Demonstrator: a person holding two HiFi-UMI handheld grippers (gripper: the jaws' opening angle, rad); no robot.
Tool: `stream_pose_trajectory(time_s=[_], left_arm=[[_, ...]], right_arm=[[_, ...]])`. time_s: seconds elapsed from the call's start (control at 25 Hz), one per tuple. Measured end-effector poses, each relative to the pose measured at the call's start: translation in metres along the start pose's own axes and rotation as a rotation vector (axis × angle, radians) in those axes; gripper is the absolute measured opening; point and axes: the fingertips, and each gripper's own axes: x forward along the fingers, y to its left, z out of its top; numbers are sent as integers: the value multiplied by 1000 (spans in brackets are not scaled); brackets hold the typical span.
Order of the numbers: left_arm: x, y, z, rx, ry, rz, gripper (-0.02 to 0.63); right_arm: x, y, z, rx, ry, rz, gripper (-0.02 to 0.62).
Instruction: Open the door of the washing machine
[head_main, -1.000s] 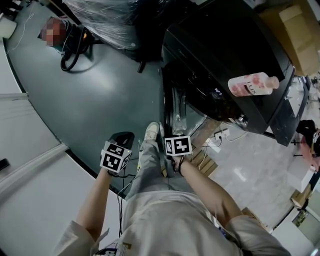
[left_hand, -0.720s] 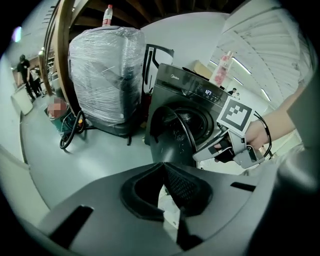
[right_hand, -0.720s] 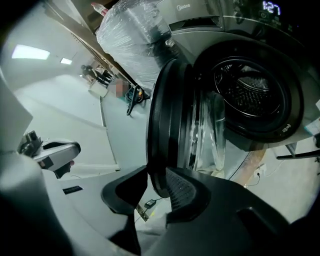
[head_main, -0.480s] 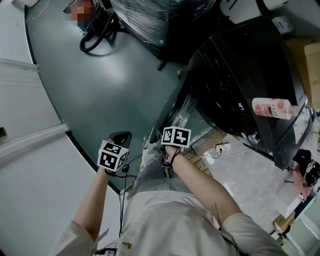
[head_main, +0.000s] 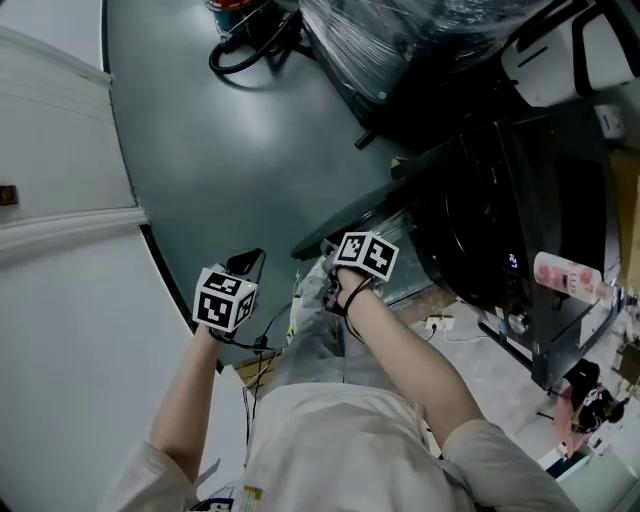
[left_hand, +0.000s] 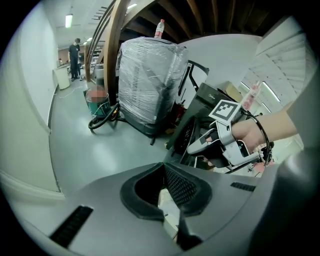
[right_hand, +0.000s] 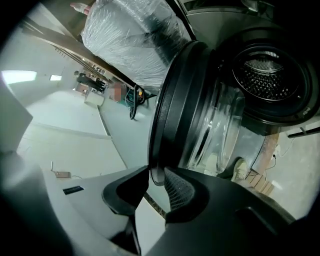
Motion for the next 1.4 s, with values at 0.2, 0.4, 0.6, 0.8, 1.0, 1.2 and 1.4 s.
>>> stream_pose_trajectory(time_s=[0.2,0.4,0.6,0.8,1.0,1.2,1.4], left_arm=[[-19,24,-3,-39,-23,61,20],[-46,36,2,-68,-87,136,21],[-53,31,6,-57,-85,124,20],[-49,13,26,-6,-91,102,20],[-40,-26,71,105,-110,49,21],[-36,-70,124,243,-147,4,20],[-41,-109,180,353,-233,15,21]], right_arm=[[13,22,15,20,1,14,120],[22,8,12,-31,62,-37,64],[5,5,24,-153,42,34,53],[-43,36,36,-261,-41,219,29],[-109,51,58,-337,-158,332,28],[-191,64,76,-527,-313,356,28],[-272,50,93,-654,-474,303,28]])
